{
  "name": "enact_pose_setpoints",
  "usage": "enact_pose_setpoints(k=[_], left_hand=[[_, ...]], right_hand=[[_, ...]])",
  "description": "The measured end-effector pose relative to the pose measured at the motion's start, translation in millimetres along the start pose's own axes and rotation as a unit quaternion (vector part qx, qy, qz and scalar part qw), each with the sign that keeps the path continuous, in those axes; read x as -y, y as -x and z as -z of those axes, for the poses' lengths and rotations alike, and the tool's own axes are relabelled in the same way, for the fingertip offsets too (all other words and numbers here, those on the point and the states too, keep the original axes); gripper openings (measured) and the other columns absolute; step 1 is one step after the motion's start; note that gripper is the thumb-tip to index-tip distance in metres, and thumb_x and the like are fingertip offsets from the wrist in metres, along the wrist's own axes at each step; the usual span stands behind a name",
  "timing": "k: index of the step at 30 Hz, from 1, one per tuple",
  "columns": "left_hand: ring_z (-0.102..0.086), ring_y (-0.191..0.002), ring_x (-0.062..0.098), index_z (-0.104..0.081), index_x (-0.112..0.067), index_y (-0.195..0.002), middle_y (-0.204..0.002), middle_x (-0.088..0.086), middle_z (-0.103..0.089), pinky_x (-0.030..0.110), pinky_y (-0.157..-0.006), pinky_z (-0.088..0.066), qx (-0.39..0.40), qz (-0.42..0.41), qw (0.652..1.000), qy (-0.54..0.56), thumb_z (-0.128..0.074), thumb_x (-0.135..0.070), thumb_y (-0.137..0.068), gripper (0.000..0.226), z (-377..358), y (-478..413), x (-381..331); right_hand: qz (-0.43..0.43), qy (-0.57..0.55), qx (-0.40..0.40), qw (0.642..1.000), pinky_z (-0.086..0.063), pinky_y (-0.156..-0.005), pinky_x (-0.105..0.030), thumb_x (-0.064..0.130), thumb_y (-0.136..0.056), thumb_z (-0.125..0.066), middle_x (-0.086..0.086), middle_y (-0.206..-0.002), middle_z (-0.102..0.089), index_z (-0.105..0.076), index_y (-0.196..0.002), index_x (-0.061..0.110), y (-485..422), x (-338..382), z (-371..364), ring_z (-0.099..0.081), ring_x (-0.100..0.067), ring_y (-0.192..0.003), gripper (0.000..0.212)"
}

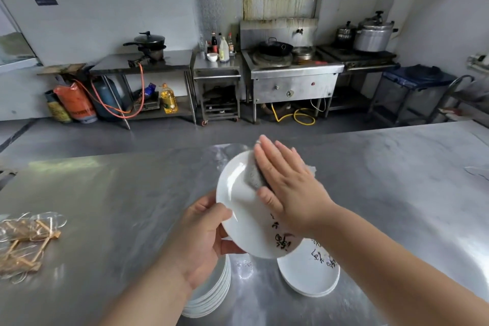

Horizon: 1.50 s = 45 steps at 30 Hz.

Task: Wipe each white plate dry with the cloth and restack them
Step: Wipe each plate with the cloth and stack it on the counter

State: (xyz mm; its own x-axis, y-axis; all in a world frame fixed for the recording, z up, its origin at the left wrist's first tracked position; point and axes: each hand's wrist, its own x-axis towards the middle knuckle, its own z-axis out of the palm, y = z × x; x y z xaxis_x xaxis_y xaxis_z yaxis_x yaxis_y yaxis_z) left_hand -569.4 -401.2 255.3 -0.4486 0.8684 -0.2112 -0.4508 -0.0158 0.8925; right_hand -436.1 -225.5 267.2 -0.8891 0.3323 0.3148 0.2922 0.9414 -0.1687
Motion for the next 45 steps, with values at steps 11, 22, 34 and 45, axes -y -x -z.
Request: enact_pose_setpoints(k=[11, 22, 34, 45], left_hand=[[-0.079, -0.095, 0.034, -0.081, -0.026, -0.097, -0.117, 0.017, -0.078, 0.051, -0.065, -0.064, -0.088, -0.054, 0.994, 0.038, -0.049, 0.006, -0.101, 0.045, 1, -7, 0], [-0.069, -0.107, 0.020, -0.063, -0.036, -0.122, -0.110, -0.010, -0.075, 0.057, -0.098, -0.055, -0.182, -0.205, 0.902, -0.333, -0.045, -0.045, -0.095, 0.033, 6, -7, -37], [-0.052, -0.056, -0.002, -0.067, -0.045, -0.085, -0.067, -0.019, -0.064, 0.019, -0.055, -0.042, -0.003, -0.200, 0.867, -0.456, -0.064, -0.019, -0.103, 0.032, -1, -25, -34], [-0.066, -0.084, 0.012, -0.069, -0.033, -0.109, -0.092, -0.018, -0.073, 0.040, -0.082, -0.057, -0.078, -0.215, 0.857, -0.462, -0.049, -0.049, -0.101, 0.027, 6, -28, -14]], right_hand=[[-0.340, -0.318, -0.147, 0.873, -0.041, -0.052, -0.011, 0.034, -0.102, -0.056, 0.013, -0.082, -0.067, -0.056, -0.093, 0.032, 12, 6, -11, -0.062, -0.009, -0.074, 0.009], [-0.211, -0.274, -0.127, 0.930, -0.044, -0.064, -0.017, 0.046, -0.098, -0.056, 0.023, -0.083, -0.068, -0.055, -0.107, 0.040, 8, 12, 12, -0.061, 0.004, -0.081, 0.011], [-0.079, -0.122, -0.049, 0.988, -0.045, -0.058, -0.039, 0.040, -0.098, -0.063, 0.012, -0.069, -0.054, -0.044, -0.085, 0.030, -10, 31, 29, -0.053, -0.020, -0.068, 0.025], [-0.112, -0.103, -0.070, 0.986, -0.047, -0.060, -0.037, 0.039, -0.097, -0.062, 0.007, -0.081, -0.065, -0.054, -0.096, 0.026, -3, 25, 29, -0.058, -0.025, -0.075, 0.016]])
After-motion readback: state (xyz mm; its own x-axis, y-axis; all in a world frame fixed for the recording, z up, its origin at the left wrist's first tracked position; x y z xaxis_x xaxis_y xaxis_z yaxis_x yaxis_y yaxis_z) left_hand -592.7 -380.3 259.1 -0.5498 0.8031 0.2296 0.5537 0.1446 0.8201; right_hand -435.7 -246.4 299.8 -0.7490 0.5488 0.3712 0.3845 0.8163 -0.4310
